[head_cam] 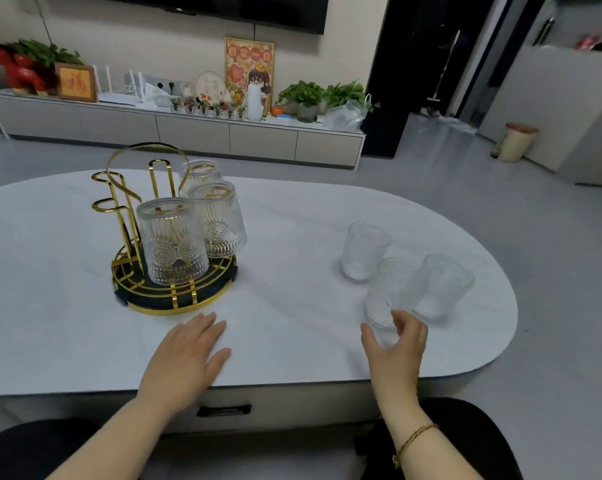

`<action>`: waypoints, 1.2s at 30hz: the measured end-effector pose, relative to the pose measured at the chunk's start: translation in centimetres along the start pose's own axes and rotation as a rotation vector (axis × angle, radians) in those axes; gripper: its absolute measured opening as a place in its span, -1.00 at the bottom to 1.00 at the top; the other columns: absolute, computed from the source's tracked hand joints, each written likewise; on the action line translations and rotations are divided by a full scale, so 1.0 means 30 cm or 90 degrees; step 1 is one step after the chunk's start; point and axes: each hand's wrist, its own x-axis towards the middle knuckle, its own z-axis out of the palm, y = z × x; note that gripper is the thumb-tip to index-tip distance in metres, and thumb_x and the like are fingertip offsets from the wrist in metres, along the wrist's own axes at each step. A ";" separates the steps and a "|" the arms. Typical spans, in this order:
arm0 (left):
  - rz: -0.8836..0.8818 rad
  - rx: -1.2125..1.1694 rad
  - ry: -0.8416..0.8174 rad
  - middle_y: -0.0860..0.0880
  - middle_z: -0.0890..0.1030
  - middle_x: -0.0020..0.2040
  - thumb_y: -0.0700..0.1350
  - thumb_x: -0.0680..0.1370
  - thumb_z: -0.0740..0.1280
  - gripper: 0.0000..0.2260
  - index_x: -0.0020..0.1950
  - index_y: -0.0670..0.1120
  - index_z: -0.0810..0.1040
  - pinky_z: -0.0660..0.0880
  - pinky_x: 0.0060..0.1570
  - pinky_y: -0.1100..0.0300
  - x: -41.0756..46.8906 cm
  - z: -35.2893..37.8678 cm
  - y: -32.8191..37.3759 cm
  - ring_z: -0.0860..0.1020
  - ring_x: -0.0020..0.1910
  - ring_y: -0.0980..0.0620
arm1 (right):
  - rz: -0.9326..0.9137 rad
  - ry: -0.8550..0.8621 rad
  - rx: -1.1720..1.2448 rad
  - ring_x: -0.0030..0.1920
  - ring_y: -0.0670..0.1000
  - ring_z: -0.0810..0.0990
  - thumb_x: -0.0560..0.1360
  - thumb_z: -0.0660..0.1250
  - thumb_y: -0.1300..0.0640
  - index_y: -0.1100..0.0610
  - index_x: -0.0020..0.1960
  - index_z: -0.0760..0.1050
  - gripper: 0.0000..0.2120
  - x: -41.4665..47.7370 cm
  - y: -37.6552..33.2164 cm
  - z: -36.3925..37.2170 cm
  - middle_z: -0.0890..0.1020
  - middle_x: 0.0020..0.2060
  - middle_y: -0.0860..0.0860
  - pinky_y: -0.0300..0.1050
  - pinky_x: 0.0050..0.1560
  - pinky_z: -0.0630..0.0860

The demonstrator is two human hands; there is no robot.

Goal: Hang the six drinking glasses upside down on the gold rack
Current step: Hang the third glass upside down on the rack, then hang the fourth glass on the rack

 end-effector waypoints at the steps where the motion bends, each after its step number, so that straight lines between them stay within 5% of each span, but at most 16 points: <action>1: -0.002 0.000 -0.006 0.00 0.11 0.51 0.11 0.57 0.01 -0.56 0.43 0.01 0.12 -0.05 0.45 0.13 0.003 -0.001 0.000 0.04 0.48 0.05 | 0.020 0.017 -0.003 0.14 0.07 0.37 0.31 0.42 0.22 0.18 0.12 0.34 -0.57 0.010 0.012 -0.003 0.32 0.02 -0.02 -0.16 0.10 0.29; 9: -0.014 -0.003 -0.010 -0.01 0.15 0.50 0.05 0.57 0.07 -0.57 0.43 0.01 0.15 -0.02 0.45 0.11 0.007 0.005 0.002 0.07 0.48 0.04 | 0.088 -0.010 0.021 0.36 0.13 0.24 0.24 0.48 0.18 0.19 0.38 0.06 -0.14 0.106 0.058 0.034 0.25 0.37 0.18 0.08 0.36 0.25; 12: -0.014 0.005 -0.010 0.01 0.13 0.50 0.07 0.57 0.06 -0.57 0.43 0.03 0.14 -0.03 0.45 0.14 0.008 0.005 0.001 0.06 0.48 0.06 | 0.088 -0.008 0.037 0.39 0.12 0.21 0.26 0.47 0.17 0.16 0.41 -0.03 -0.09 0.135 0.064 0.043 0.20 0.42 0.13 -0.06 0.36 0.21; 23: -0.024 -0.035 0.007 0.03 0.16 0.49 0.06 0.57 0.10 -0.58 0.41 0.02 0.18 -0.02 0.45 0.15 0.002 -0.001 -0.005 0.08 0.47 0.07 | 0.076 0.013 -0.123 0.12 0.24 0.46 0.16 0.51 0.03 0.29 0.15 0.27 -0.29 0.168 0.061 0.050 0.50 0.10 0.21 0.07 0.14 0.41; 27: -0.059 -0.148 0.046 -0.03 0.31 0.42 -0.09 0.56 0.17 -0.67 0.32 -0.04 0.36 0.15 0.40 0.12 -0.012 -0.023 -0.021 0.24 0.40 0.02 | 0.131 -0.059 0.053 0.11 0.10 0.43 0.24 0.48 0.11 0.21 0.26 0.18 -0.27 0.153 0.027 0.047 0.44 0.16 0.11 -0.10 0.05 0.37; 31: -0.184 -0.281 0.188 -0.13 0.51 0.24 -0.23 0.54 0.19 -0.78 0.14 -0.13 0.53 0.31 0.22 0.06 -0.006 -0.083 -0.090 0.41 0.23 -0.07 | 0.053 -0.157 0.098 -0.02 -0.01 0.46 0.27 0.45 0.17 0.06 0.11 0.28 -0.50 0.157 -0.082 0.045 0.48 0.00 -0.02 -0.23 -0.15 0.40; 34: -0.247 -0.297 0.247 -0.14 0.50 0.24 -0.25 0.54 0.17 -0.78 0.14 -0.14 0.51 0.32 0.22 0.02 0.002 -0.126 -0.157 0.39 0.24 -0.10 | -0.004 -0.246 0.129 -0.08 -0.09 0.50 0.35 0.37 0.23 -0.01 -0.02 0.34 -0.70 0.188 -0.211 0.057 0.51 -0.10 -0.10 -0.31 -0.21 0.39; 36: -0.244 -0.276 0.222 -0.13 0.41 0.34 -0.26 0.55 0.16 -0.72 0.25 -0.14 0.43 0.27 0.30 0.00 0.009 -0.142 -0.206 0.33 0.32 -0.10 | -0.011 -0.318 0.141 -0.03 -0.02 0.53 0.38 0.34 0.24 0.09 0.09 0.37 -0.69 0.218 -0.296 0.080 0.55 -0.04 -0.01 -0.21 -0.10 0.43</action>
